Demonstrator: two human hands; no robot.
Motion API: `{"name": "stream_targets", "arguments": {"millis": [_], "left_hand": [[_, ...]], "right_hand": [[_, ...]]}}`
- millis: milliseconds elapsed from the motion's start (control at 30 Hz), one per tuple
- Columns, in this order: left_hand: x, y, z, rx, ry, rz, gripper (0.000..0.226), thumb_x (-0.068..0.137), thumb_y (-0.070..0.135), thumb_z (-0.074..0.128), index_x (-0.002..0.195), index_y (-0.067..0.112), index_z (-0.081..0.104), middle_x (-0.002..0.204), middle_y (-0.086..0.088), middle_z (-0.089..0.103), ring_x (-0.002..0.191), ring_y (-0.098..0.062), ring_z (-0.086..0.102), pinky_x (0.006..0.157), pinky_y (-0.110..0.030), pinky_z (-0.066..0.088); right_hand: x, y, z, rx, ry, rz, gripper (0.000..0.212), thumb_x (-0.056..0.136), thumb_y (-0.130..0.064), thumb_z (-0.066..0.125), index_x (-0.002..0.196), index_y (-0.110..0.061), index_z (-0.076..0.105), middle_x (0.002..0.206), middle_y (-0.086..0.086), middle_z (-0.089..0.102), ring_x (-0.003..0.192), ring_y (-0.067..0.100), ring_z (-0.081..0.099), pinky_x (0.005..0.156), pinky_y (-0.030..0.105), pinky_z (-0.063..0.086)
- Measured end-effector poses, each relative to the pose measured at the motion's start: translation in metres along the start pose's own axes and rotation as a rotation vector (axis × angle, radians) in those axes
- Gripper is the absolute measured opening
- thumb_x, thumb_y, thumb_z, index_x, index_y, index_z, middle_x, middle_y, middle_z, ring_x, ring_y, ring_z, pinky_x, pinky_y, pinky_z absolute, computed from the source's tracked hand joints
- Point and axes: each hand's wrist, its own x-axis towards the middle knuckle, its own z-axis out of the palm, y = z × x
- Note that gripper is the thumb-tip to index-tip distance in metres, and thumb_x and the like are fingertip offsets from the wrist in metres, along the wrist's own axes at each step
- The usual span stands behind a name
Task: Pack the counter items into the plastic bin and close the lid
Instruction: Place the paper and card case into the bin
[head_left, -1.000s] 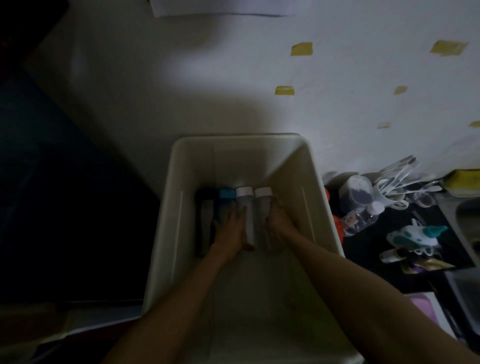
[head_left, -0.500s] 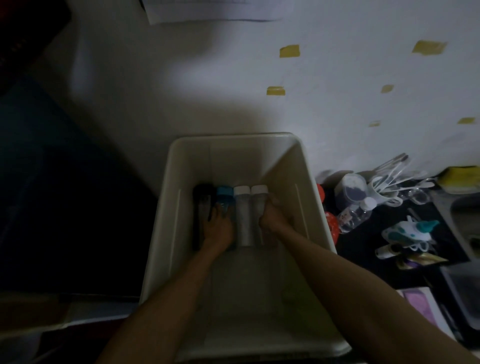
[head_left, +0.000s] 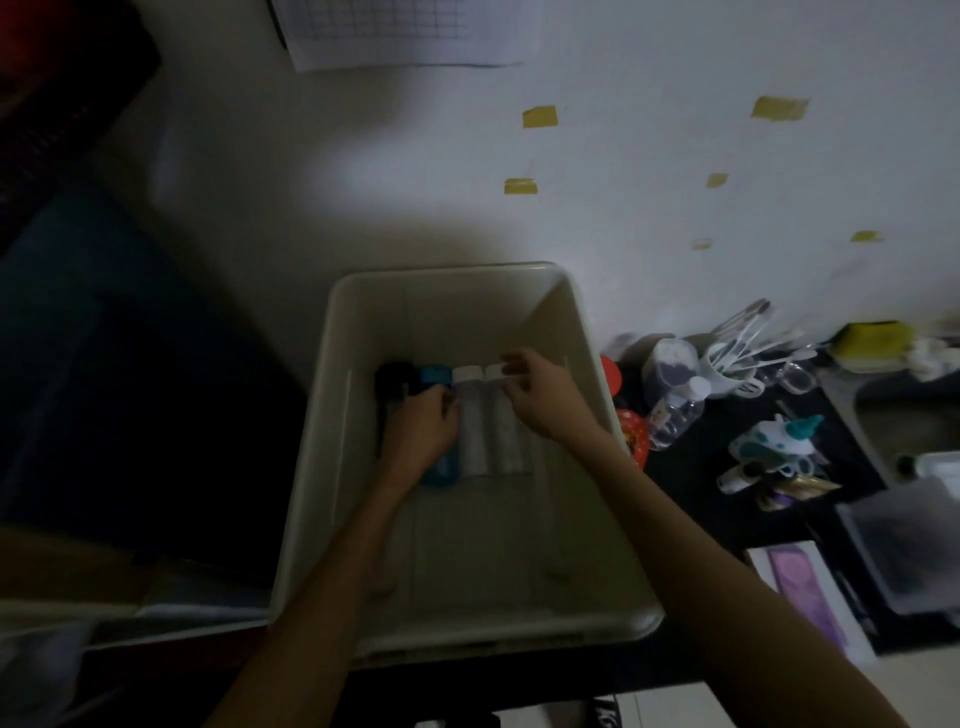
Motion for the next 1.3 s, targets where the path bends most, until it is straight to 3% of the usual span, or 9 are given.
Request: {"name": "stream_targets", "arguments": {"millis": [67,200,400,533,633,800,1000,1133,1300], "left_hand": [[-0.029,0.026,-0.010,-0.077,0.040,0.069,0.022,0.099,0.026,0.052,0.106,0.010,0.065,0.095,-0.003,0.068,0.084,-0.017,0.064,0.077,-0.034,0.055],[-0.081,0.075,-0.005,-0.244,0.102,0.201,0.012,0.095,0.024,0.061,0.101,0.019,0.069,0.089,0.006,0.070,0.081,-0.002,0.064,0.075,-0.018,0.053],[-0.117,0.132,0.041,-0.359,-0.042,0.346,0.007,0.092,0.029,0.063,0.098,0.029,0.068,0.086,0.012,0.068,0.079,0.000,0.064,0.073,-0.018,0.053],[-0.131,0.168,0.077,-0.389,-0.105,0.480,0.007,0.090,0.024,0.065,0.096,0.023,0.069,0.084,0.010,0.068,0.076,-0.003,0.063,0.068,-0.013,0.050],[-0.145,0.189,0.105,-0.376,-0.162,0.498,0.010,0.090,0.025,0.065,0.099,0.023,0.069,0.087,0.010,0.068,0.079,-0.004,0.063,0.069,-0.015,0.051],[-0.157,0.207,0.172,-0.231,-0.269,0.347,0.011,0.091,0.030,0.064,0.099,0.024,0.068,0.086,0.011,0.068,0.079,-0.001,0.063,0.073,-0.016,0.053],[-0.166,0.213,0.291,-0.071,-0.457,0.073,0.019,0.092,0.031,0.062,0.109,0.022,0.067,0.101,0.005,0.070,0.088,-0.005,0.063,0.076,-0.019,0.048],[-0.176,0.216,0.354,-0.093,-0.500,-0.106,0.027,0.094,0.026,0.061,0.119,0.015,0.063,0.113,-0.003,0.067,0.096,-0.011,0.061,0.080,-0.021,0.047],[-0.182,0.218,0.398,-0.224,-0.391,-0.333,0.042,0.093,0.020,0.063,0.131,0.008,0.051,0.120,-0.009,0.061,0.099,-0.015,0.057,0.083,-0.024,0.047]], "right_hand": [[-0.032,-0.007,-0.029,0.140,0.081,-0.097,0.032,0.097,-0.019,0.057,0.128,-0.016,0.057,0.116,-0.003,0.069,0.100,0.003,0.065,0.092,0.026,0.054],[-0.105,0.009,-0.083,0.361,0.203,-0.077,0.022,0.097,-0.014,0.058,0.118,-0.016,0.062,0.103,-0.005,0.072,0.092,0.007,0.070,0.082,0.025,0.057],[-0.201,0.080,-0.126,0.272,0.380,0.188,0.019,0.097,-0.016,0.058,0.112,-0.024,0.064,0.101,-0.007,0.073,0.090,0.007,0.071,0.083,0.030,0.057],[-0.252,0.120,-0.150,0.187,0.448,0.302,0.018,0.097,-0.019,0.057,0.113,-0.024,0.064,0.100,-0.011,0.073,0.086,0.001,0.070,0.078,0.018,0.056],[-0.274,0.150,-0.167,0.130,0.437,0.357,0.019,0.097,-0.023,0.057,0.115,-0.025,0.063,0.101,-0.014,0.071,0.087,-0.004,0.068,0.077,0.018,0.055],[-0.290,0.209,-0.186,0.077,0.386,0.402,0.021,0.096,-0.028,0.058,0.116,-0.023,0.064,0.102,-0.011,0.070,0.085,-0.001,0.068,0.082,0.022,0.054],[-0.297,0.303,-0.186,0.016,0.253,0.496,0.026,0.089,-0.027,0.070,0.112,-0.019,0.064,0.097,-0.008,0.068,0.078,-0.007,0.061,0.062,0.004,0.044],[-0.294,0.367,-0.169,-0.064,0.114,0.612,0.051,0.082,-0.031,0.076,0.124,-0.011,0.057,0.118,0.006,0.064,0.101,0.019,0.062,0.085,0.029,0.051],[-0.300,0.396,-0.157,-0.186,0.072,0.623,0.061,0.083,-0.038,0.073,0.129,-0.008,0.048,0.127,0.015,0.051,0.114,0.034,0.055,0.089,0.039,0.049]]}}
